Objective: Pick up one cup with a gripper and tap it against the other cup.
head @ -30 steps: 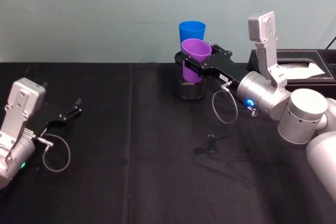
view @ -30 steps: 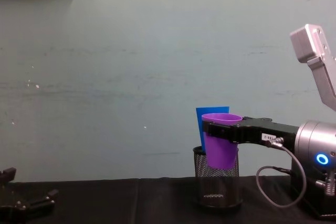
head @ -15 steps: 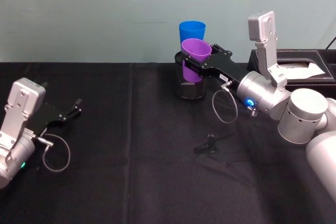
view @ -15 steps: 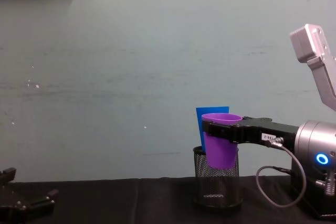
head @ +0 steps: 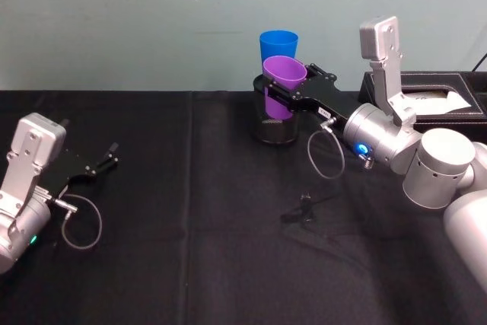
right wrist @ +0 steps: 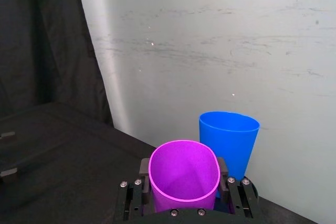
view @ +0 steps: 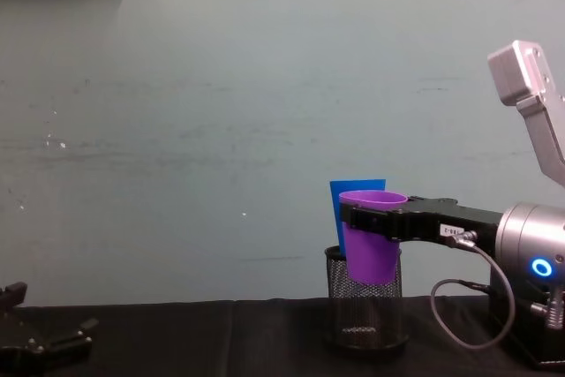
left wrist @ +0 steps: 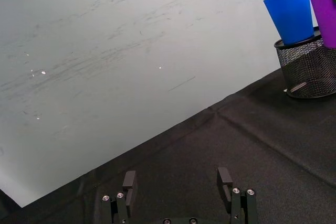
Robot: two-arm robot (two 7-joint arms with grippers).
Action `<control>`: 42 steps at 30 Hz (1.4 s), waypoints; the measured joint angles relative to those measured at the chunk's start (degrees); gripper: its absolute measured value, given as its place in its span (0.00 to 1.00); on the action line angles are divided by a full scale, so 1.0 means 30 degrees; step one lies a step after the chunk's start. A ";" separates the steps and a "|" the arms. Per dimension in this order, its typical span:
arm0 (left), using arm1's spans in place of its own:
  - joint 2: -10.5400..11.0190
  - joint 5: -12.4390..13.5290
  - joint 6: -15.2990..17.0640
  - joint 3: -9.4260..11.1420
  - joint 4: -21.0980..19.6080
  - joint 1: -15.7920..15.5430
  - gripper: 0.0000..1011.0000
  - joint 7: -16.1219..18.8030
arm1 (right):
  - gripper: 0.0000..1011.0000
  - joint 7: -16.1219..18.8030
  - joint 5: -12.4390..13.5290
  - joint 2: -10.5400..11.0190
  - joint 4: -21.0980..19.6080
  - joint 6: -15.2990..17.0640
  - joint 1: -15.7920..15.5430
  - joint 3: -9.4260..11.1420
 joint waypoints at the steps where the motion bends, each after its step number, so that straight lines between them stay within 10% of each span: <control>1: 0.0000 -0.0001 0.0000 0.0001 0.0000 0.0000 0.99 0.0000 | 0.71 0.0000 0.0000 0.0000 0.0000 0.0000 0.0000 0.0000; 42: 0.0000 -0.0001 0.0000 0.0001 0.0000 0.0000 0.99 0.0000 | 0.71 0.0001 -0.0001 -0.0001 0.0000 0.0001 -0.0002 -0.0001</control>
